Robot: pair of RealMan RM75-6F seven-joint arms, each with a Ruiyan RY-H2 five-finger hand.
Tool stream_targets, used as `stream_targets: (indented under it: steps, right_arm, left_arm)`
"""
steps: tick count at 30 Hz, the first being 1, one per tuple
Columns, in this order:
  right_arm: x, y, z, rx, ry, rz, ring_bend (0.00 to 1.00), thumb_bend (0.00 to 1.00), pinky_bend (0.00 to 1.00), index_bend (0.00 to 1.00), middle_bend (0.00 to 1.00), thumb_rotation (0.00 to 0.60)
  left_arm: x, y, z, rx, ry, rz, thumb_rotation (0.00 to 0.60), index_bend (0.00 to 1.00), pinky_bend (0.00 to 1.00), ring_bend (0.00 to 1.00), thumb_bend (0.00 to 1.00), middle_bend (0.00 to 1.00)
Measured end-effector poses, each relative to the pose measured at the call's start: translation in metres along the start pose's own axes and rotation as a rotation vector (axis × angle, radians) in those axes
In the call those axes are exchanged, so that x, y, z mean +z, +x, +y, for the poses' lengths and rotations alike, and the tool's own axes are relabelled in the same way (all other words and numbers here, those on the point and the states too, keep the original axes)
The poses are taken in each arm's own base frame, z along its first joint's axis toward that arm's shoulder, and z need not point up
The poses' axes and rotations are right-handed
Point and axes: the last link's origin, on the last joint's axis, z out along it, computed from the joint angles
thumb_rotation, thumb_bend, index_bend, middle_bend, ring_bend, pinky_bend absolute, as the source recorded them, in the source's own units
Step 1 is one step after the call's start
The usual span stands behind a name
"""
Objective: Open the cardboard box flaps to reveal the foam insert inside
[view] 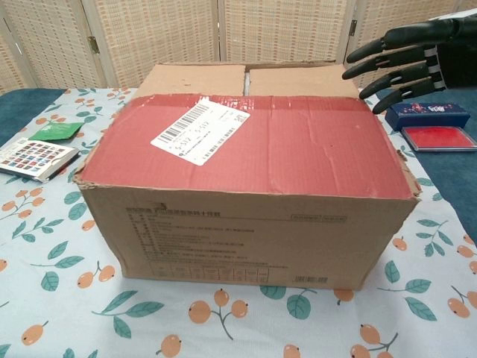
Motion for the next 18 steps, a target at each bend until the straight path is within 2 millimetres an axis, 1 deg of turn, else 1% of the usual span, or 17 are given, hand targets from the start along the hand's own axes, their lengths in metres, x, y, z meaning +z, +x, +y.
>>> stream_targets:
  steps: [7, 14, 18]
  right_arm:
    - [0.003, 0.009, -0.004, 0.0, 0.046, 0.008, 0.28, 0.3, 0.31, 0.24, 0.18, 0.427]
    - [0.009, 0.005, -0.003, 0.002, 0.049, -0.02, 0.28, 0.3, 0.31, 0.24, 0.18, 0.427]
    - [0.019, 0.002, -0.003, 0.01, 0.061, -0.035, 0.28, 0.3, 0.31, 0.24, 0.18, 0.428]
  left_arm:
    - [0.001, -0.001, 0.0, 0.003, 0.001, -0.005, 0.6, 0.0, 0.0, 0.0, 0.19, 0.0]
    - [0.001, -0.002, 0.0, 0.004, 0.0, -0.009, 0.6, 0.0, 0.0, 0.0, 0.19, 0.0]
    - [0.0, 0.0, 0.0, -0.002, 0.001, -0.002, 0.6, 0.0, 0.0, 0.0, 0.19, 0.0]
